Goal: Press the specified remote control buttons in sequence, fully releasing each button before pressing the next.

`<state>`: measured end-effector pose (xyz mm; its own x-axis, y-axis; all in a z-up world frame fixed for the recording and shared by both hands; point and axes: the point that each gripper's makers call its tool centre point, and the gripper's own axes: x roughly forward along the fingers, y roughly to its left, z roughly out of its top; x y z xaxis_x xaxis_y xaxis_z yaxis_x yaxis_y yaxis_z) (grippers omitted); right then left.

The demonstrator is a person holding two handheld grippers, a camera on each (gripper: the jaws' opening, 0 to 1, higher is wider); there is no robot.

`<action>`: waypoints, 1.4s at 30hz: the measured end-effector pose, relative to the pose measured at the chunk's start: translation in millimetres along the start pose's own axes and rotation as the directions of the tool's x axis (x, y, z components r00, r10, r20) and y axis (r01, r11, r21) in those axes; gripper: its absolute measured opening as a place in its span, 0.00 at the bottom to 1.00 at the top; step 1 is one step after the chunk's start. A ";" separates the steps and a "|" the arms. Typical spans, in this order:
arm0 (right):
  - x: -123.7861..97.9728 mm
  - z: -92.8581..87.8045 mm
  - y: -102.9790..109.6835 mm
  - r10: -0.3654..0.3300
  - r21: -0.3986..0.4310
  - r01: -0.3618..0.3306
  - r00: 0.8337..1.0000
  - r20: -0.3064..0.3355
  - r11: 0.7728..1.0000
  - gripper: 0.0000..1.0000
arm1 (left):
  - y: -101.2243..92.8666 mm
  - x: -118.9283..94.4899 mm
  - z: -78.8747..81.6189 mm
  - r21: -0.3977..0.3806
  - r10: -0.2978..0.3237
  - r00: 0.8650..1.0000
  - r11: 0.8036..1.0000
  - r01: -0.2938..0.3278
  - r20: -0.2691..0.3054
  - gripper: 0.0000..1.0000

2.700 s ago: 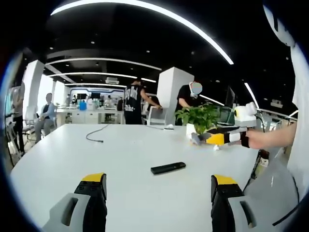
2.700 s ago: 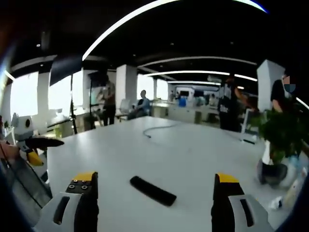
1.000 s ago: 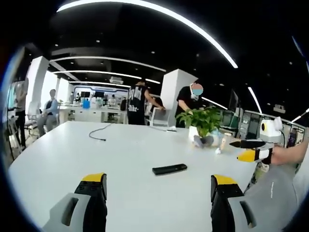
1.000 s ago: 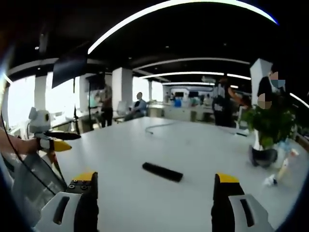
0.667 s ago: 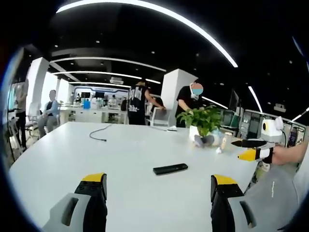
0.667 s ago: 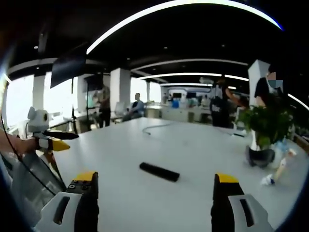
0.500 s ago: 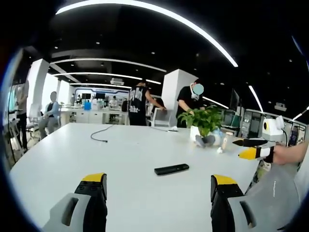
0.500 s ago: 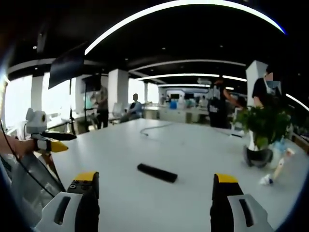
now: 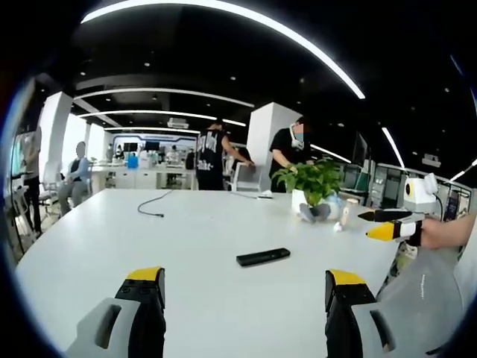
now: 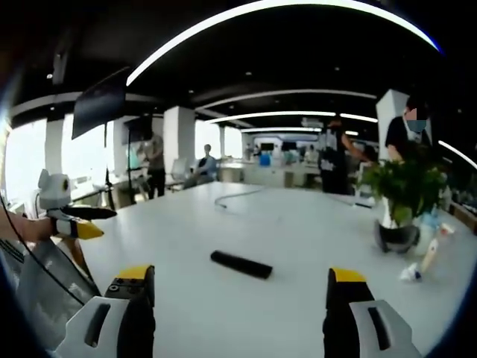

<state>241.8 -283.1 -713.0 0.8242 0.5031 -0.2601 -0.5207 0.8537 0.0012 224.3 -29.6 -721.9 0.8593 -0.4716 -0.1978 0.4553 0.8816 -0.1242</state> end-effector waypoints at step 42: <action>-0.5 -4.0 1.8 -0.002 0.011 0.002 1.000 -0.020 1.000 0.92 | -2.5 -0.9 4.4 -0.027 -0.019 0.999 0.999 0.020 0.029 0.92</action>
<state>239.6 -282.4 -716.7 0.8206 0.4988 -0.2791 -0.5166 0.8562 0.0112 223.3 -31.3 -717.1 0.8569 -0.4874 -0.1677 0.4655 0.8715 -0.1545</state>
